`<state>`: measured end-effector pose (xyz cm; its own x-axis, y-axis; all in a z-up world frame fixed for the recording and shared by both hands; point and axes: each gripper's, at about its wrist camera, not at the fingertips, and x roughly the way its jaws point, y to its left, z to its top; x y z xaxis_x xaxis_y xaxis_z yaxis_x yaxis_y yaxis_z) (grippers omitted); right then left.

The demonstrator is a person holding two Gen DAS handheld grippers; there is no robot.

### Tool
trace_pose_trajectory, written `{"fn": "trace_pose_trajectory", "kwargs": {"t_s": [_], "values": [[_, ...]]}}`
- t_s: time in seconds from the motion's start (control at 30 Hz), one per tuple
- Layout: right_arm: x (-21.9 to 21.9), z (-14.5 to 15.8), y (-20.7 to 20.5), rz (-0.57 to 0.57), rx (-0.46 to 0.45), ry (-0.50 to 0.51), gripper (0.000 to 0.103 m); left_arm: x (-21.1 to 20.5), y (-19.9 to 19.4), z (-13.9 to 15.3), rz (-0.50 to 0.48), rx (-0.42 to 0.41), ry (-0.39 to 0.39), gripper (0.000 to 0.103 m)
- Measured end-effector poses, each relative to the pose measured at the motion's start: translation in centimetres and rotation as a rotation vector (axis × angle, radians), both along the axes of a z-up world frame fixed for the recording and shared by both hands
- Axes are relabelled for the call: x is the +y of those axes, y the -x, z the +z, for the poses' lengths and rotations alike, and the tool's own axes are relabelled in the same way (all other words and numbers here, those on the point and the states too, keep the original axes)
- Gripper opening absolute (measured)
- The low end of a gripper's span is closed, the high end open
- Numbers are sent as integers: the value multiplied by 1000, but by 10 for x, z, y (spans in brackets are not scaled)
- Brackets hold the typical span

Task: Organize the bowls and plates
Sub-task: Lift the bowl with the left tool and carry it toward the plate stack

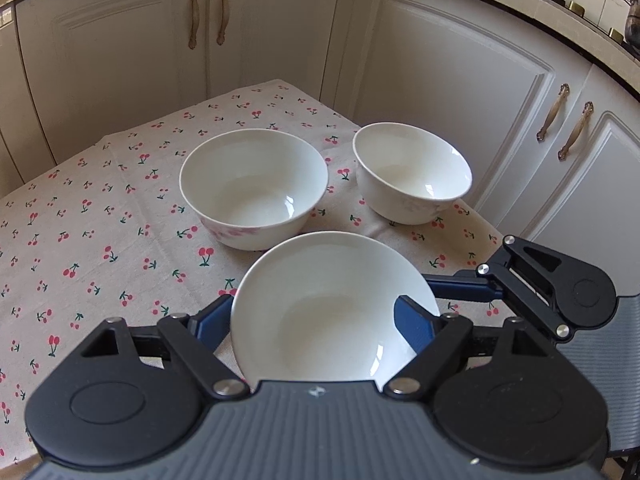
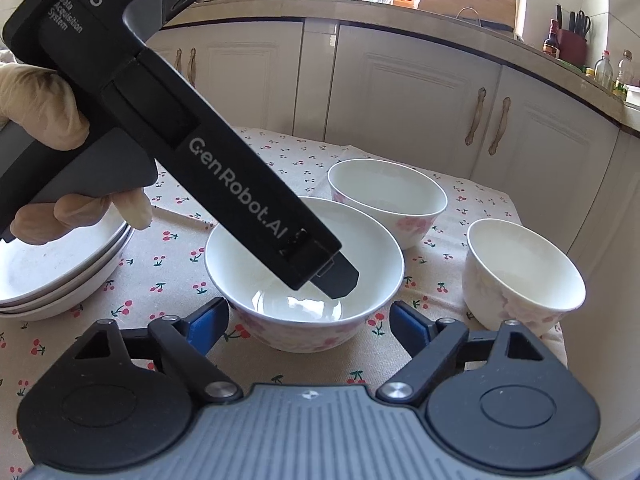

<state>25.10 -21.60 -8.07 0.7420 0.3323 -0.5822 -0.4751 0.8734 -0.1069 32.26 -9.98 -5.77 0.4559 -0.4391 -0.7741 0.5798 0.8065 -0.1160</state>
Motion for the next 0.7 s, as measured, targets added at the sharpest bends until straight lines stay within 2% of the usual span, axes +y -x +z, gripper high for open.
{"fn": "trace_pose_trajectory", "kwargs": {"t_s": [0.13, 0.33, 0.7], "values": [[-3, 3, -2, 17, 6, -36, 90, -1, 0, -1, -4, 0, 3, 85], [0, 1, 0, 20, -13, -16, 90, 3, 0, 0, 1, -2, 15, 79], [1, -1, 1, 6, -4, -6, 88, 4, 1, 1, 0, -3, 23, 79]]}}
